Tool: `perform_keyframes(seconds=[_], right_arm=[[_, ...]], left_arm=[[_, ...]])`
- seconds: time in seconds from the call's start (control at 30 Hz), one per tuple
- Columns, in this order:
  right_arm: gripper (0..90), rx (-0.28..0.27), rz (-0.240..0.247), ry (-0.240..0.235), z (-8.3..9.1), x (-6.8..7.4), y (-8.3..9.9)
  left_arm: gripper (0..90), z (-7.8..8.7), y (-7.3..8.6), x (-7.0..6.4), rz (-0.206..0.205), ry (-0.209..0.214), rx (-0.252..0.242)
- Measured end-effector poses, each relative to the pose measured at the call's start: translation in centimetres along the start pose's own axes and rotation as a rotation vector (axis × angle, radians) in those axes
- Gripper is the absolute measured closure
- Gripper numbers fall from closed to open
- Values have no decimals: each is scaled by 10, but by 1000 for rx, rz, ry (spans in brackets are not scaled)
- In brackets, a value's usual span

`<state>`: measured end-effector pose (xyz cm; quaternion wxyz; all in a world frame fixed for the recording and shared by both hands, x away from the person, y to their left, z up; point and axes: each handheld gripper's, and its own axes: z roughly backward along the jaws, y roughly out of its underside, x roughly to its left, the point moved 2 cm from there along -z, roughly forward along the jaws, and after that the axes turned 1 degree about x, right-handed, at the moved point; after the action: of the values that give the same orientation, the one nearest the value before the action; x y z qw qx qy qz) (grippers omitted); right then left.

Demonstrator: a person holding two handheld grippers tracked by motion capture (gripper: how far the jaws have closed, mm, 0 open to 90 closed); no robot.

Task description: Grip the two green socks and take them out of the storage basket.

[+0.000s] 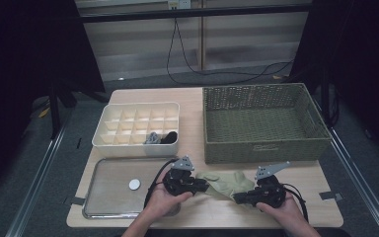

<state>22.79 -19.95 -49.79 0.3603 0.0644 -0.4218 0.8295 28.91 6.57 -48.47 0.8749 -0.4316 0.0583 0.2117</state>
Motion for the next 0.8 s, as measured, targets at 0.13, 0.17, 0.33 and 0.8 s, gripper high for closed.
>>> perform_keyframes(seconds=[0.13, 0.17, 0.33, 0.8], right_arm=[[847, 9, -6, -10, 0, 2, 4], [845, 9, -15, -15, 0, 2, 5], [855, 27, -15, -24, -1, 4, 9], [846, 53, -12, -13, -5, 3, 13]], left_arm=[[743, 8, -6, 3, 11, -3, -30], [743, 8, -7, 5, 8, -8, -32], [743, 0, -7, 8, 9, -10, -29], [749, -29, 1, 3, -37, 30, 73]])
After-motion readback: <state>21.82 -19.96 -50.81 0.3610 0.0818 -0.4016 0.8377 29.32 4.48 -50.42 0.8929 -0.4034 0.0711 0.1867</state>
